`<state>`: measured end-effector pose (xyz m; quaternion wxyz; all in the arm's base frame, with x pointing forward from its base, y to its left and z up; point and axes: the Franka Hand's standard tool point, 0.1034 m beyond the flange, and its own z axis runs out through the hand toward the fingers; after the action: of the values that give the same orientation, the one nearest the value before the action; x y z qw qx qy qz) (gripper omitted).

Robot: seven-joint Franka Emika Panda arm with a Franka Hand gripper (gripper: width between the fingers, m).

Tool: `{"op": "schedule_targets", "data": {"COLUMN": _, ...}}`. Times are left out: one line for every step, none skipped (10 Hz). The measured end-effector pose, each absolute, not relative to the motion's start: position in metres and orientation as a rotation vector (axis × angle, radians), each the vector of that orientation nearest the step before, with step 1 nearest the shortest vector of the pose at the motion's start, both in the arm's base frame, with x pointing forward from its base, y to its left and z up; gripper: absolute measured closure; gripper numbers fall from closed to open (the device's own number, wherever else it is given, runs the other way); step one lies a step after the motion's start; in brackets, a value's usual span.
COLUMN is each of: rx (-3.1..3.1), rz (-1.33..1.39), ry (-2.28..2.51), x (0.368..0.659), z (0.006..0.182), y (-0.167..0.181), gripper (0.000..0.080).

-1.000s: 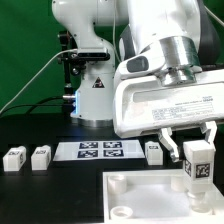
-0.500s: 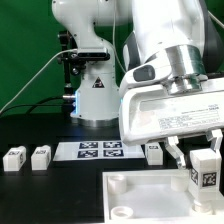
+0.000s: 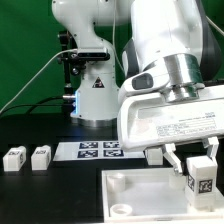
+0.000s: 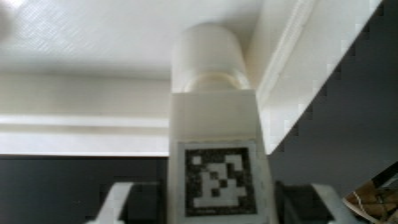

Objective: Assemble one leg

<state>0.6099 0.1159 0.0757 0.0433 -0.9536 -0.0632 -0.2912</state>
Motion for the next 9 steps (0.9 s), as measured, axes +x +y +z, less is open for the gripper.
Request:
{"op": "schedule_targets", "data": {"rx": -2.912, "rz": -0.905, "ry": -0.193, "x": 0.6105, "z": 0.0756, "y": 0.1159, "gripper": 0.0506}}
{"op": "schedule_targets", "data": {"rx": -2.91, "rz": -0.911, "ry": -0.194, "x": 0.6108, "z": 0.0755, "y": 0.1161, "gripper": 0.0506}}
{"op": "schedule_targets", "data": {"rx": -2.911, "rz": -0.907, "ry": -0.196, "x": 0.611, "z": 0.0757, "y": 0.1161, "gripper": 0.0506}}
{"op": "schedule_targets", "data": {"rx": -2.914, "rz": -0.897, "ry": -0.198, "x": 0.6112, "z": 0.0757, "y": 0.1161, "gripper": 0.0502}}
{"op": "schedule_targets", "data": {"rx": -2.919, "rz": -0.881, "ry": -0.201, "x": 0.6097, "z": 0.0735, "y": 0.1162, "gripper": 0.0502}}
{"op": "schedule_targets", "data": {"rx": -2.919, "rz": -0.881, "ry": -0.203, "x": 0.6097, "z": 0.0734, "y": 0.1162, "gripper": 0.029}}
{"op": "schedule_targets", "data": {"rx": -2.92, "rz": -0.881, "ry": -0.204, "x": 0.6096, "z": 0.0733, "y": 0.1162, "gripper": 0.029}}
{"op": "schedule_targets", "data": {"rx": -2.92, "rz": -0.88, "ry": -0.205, "x": 0.6095, "z": 0.0731, "y": 0.1162, "gripper": 0.018}}
{"op": "schedule_targets", "data": {"rx": -2.92, "rz": -0.88, "ry": -0.206, "x": 0.6095, "z": 0.0731, "y": 0.1162, "gripper": 0.0159}}
